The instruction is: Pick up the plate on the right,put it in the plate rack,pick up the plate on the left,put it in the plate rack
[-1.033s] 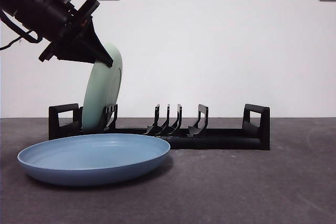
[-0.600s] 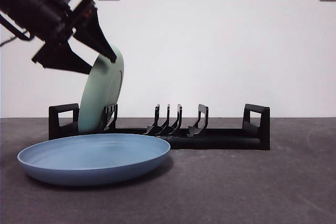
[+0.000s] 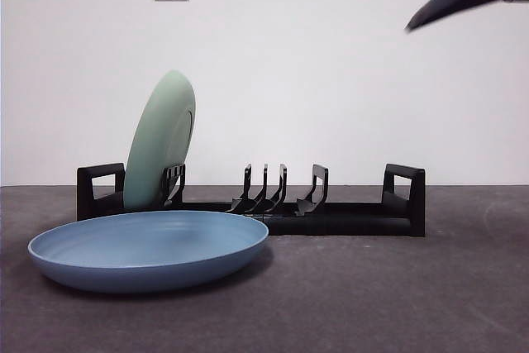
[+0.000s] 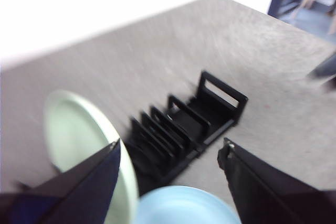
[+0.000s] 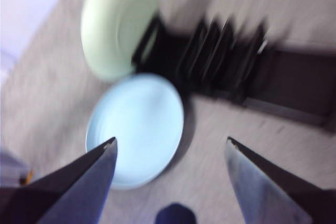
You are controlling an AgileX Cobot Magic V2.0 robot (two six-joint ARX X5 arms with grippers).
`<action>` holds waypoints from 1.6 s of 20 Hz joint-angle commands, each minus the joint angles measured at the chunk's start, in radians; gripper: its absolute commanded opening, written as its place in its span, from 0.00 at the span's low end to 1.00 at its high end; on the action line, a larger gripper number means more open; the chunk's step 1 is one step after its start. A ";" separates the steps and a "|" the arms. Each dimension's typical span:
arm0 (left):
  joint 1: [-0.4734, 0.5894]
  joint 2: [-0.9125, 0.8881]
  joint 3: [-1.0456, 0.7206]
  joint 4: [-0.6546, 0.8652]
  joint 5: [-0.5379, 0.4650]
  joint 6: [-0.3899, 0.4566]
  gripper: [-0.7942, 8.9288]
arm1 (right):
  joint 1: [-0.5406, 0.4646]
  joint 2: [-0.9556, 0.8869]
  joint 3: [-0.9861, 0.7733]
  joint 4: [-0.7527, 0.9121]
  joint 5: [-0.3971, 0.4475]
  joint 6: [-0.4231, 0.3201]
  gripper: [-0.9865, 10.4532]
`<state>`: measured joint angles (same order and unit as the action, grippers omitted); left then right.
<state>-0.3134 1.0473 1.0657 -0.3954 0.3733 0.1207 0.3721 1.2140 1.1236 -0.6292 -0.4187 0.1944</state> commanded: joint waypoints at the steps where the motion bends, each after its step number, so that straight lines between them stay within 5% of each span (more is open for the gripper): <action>1: -0.057 -0.098 -0.004 -0.045 -0.129 0.135 0.41 | 0.044 0.076 0.000 0.004 -0.002 -0.002 0.39; 6: -0.229 -0.276 -0.003 -0.158 -0.465 0.291 0.41 | 0.138 0.286 0.000 0.046 0.001 -0.001 0.39; 12: -0.362 -0.344 -0.003 -0.182 -0.637 0.322 0.41 | 0.207 0.494 0.000 0.183 0.001 0.050 0.35; 22: -0.434 -0.341 -0.003 -0.182 -0.663 0.323 0.40 | 0.227 0.652 0.000 0.312 0.006 0.117 0.30; 29: -0.434 -0.327 -0.003 -0.183 -0.663 0.323 0.40 | 0.228 0.673 0.000 0.316 0.036 0.123 0.08; 32: -0.433 -0.316 -0.003 -0.195 -0.663 0.322 0.40 | 0.228 0.673 0.000 0.306 0.050 0.123 0.08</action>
<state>-0.7429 0.7319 1.0657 -0.5900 -0.2859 0.4366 0.5968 1.8709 1.1240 -0.3290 -0.3763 0.3141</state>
